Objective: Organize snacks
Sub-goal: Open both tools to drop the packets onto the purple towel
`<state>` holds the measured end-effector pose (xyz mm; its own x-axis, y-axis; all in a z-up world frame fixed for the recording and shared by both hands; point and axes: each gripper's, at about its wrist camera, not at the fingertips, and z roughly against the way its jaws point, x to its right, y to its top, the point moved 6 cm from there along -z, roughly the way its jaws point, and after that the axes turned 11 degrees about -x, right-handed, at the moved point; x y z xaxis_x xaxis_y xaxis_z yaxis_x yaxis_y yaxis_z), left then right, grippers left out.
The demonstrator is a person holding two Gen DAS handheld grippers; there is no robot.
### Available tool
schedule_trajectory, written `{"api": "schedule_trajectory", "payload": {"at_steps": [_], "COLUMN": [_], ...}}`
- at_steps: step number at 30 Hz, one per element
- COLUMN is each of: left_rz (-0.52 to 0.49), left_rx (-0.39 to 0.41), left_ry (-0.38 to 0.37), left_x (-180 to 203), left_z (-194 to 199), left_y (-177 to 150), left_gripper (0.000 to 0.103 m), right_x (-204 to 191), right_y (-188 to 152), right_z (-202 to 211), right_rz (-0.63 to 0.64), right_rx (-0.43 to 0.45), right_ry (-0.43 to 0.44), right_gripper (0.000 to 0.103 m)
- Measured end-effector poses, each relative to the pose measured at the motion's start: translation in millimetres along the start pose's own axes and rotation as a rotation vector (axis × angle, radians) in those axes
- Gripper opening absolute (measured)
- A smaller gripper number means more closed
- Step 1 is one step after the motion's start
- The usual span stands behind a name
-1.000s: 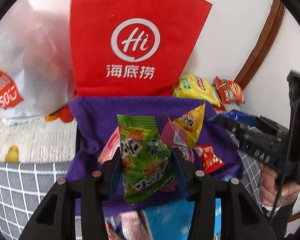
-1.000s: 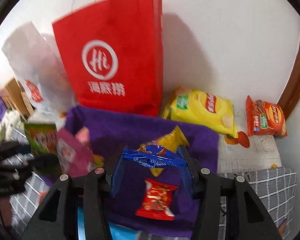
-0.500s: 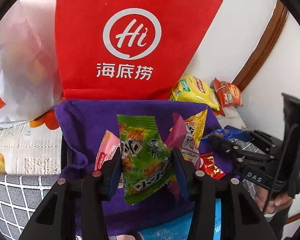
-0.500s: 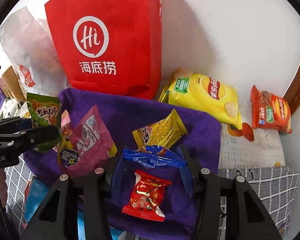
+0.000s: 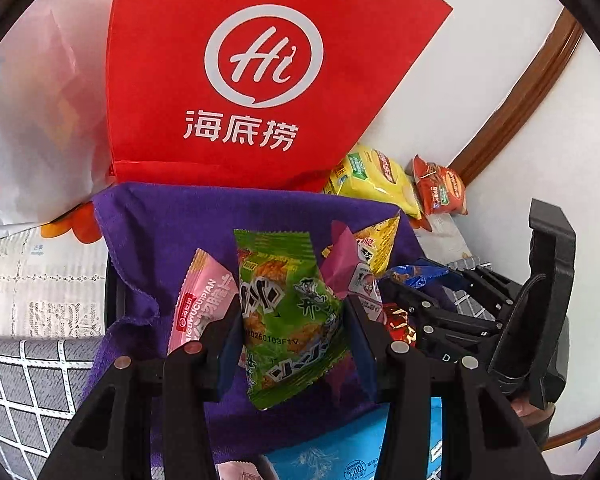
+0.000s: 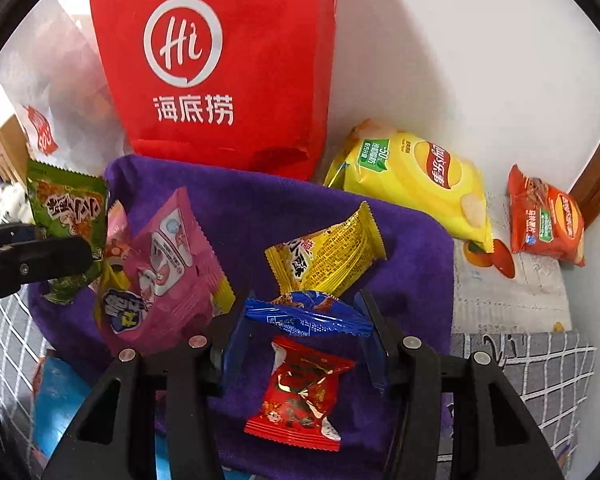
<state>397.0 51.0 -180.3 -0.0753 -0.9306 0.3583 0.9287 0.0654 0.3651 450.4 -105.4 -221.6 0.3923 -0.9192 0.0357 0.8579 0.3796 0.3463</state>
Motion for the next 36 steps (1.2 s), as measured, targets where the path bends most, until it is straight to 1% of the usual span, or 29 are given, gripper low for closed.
{"api": "schedule_trajectory", "payload": {"at_steps": [4,6,7,8,10,14,15,17,18,19,22,25,27,30,36], "left_rz": [-0.011,-0.009,-0.008,-0.007,-0.007,-0.023,-0.023,-0.023,-0.023,-0.025,-0.036,-0.026,-0.007,0.010,0.024], "left_rx": [0.004,0.002,0.002,0.001,-0.001,-0.003,-0.007,-0.014,-0.018,-0.017,-0.006,0.015,0.031,0.030,0.041], "left_ry": [0.019,0.012,0.006,0.000,-0.006,0.008,0.003,-0.010,-0.011,-0.005,0.018,0.001,-0.018,-0.046,-0.022], "left_x": [2.5,3.7,4.7,5.3,7.6,9.6,10.1,12.3,13.3,14.5,16.1,14.4,11.1,8.1,5.5], "left_z": [-1.3,-1.8,-1.7,-1.5,-2.8,-2.9,-3.4,-5.0,-6.2,-6.6,-5.3,0.4,5.5,8.5,13.5], "left_y": [0.8,1.5,1.6,1.7,2.0,1.5,1.4,1.9,2.4,2.9,4.7,7.1,9.1,10.5,11.1], "left_gripper": [0.046,0.046,0.046,0.046,0.046,0.051,0.055,0.064,0.073,0.077,0.079,0.084,0.085,0.085,0.085], "right_x": [-0.4,-1.7,-2.5,-2.3,-0.9,3.8,5.2,8.5,10.4,11.8,15.7,19.2,21.7,24.0,22.5], "right_y": [0.2,0.1,-0.1,0.5,1.3,4.3,4.8,5.2,5.4,5.6,5.7,6.7,7.0,7.5,8.8], "right_z": [2.5,6.8,9.5,13.6,19.9,25.0,24.4,24.0,23.9,24.0,25.7,28.0,28.8,31.0,35.1], "right_rz": [0.003,0.013,0.014,0.013,0.007,-0.009,-0.013,-0.026,-0.034,-0.041,-0.059,-0.074,-0.086,-0.101,-0.099], "right_rx": [0.000,0.005,0.011,0.024,0.052,0.070,0.069,0.070,0.070,0.069,0.073,0.084,0.087,0.093,0.108], "right_ry": [0.005,0.017,0.025,0.034,0.029,0.021,0.018,0.009,0.005,0.003,0.012,0.010,0.010,0.018,0.017], "right_gripper": [0.061,0.063,0.065,0.071,0.074,0.075,0.075,0.075,0.075,0.075,0.075,0.075,0.075,0.075,0.075]}}
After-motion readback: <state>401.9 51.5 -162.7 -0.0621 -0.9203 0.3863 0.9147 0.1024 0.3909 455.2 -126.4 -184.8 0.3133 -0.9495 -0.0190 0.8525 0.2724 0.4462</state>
